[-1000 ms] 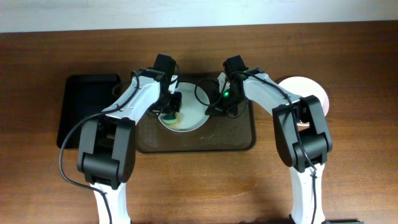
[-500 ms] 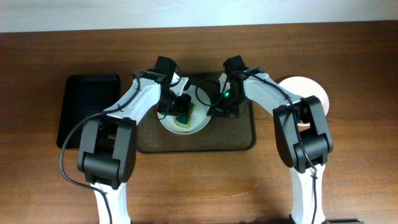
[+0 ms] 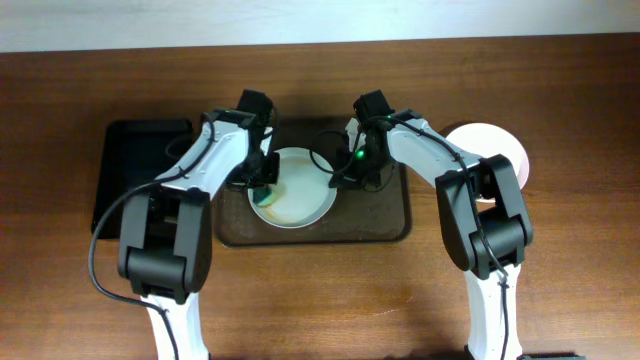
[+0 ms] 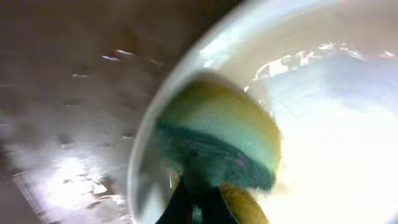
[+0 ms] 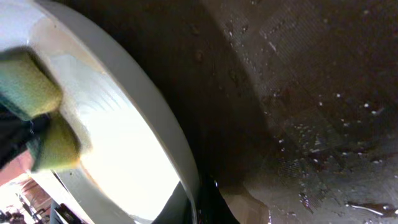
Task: Clean dirty plates on tray and stack at the side
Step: 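Scrub the last white plate with the sponge while the right gripper holds it, then lift the last plate with the right gripper and place it on the stack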
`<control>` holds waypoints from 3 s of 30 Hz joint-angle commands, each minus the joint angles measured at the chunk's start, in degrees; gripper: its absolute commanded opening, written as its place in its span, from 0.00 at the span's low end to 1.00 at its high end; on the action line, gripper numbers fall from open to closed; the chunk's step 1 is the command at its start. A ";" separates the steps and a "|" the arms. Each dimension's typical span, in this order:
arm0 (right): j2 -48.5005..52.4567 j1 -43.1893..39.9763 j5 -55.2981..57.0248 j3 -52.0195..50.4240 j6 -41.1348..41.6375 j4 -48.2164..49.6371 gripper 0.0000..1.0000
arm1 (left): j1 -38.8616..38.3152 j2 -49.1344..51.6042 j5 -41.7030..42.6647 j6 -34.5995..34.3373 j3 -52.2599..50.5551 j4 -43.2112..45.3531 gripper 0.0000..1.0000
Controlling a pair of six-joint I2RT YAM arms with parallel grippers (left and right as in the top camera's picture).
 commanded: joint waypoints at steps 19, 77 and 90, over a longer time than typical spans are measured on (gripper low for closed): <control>3.04 -0.63 8.00 -2.32 1.55 -0.68 0.04 | -0.35 1.75 18.71 4.20 -2.12 -2.38 0.01; -14.56 -2.93 33.97 3.91 -0.20 -16.59 0.04 | 13.81 5.25 22.40 4.04 21.09 -11.63 0.01; -30.73 20.35 85.44 3.91 0.48 -21.24 0.04 | 12.74 5.38 20.94 4.02 20.83 -10.27 0.01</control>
